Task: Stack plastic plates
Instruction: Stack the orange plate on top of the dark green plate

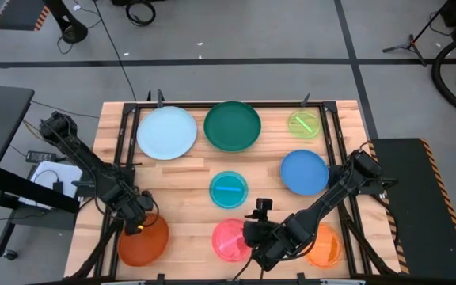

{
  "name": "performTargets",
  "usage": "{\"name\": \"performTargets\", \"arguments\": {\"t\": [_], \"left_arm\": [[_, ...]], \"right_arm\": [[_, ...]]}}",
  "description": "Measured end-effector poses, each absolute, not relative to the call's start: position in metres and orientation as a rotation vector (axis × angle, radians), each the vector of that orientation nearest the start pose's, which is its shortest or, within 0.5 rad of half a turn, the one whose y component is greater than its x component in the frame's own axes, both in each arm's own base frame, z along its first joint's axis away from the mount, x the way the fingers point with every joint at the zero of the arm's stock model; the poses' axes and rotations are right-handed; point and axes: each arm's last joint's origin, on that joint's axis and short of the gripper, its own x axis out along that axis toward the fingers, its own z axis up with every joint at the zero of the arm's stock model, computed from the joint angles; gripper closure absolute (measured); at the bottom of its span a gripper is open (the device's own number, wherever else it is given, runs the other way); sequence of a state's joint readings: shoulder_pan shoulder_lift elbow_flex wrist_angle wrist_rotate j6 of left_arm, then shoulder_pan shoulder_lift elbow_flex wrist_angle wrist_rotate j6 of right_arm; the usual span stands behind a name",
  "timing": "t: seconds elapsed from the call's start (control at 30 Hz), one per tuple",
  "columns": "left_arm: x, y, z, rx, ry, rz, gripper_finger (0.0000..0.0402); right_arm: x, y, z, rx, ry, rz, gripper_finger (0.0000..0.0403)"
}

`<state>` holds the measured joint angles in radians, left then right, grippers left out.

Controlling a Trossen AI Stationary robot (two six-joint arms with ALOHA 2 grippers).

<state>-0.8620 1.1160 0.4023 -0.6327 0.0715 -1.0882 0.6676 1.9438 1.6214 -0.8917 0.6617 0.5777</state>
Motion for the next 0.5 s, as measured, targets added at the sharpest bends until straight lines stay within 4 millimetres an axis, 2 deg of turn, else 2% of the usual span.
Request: {"name": "performTargets", "arguments": {"t": [0.1,0.23,0.5], "left_arm": [[0.095,-0.117,0.132,-0.318,1.486,-0.029,0.0114],[0.095,-0.119,0.135,-0.304,1.48,-0.042,0.0148],[0.097,-0.123,0.138,-0.36,1.488,-0.06,0.0274]], "right_arm": [[0.328,0.228,0.244,-0.247,0.905,-0.257,0.0207],[0.336,0.216,0.244,-0.292,0.922,-0.261,0.0207],[0.347,0.196,0.244,-0.373,0.958,-0.261,0.0207]]}}
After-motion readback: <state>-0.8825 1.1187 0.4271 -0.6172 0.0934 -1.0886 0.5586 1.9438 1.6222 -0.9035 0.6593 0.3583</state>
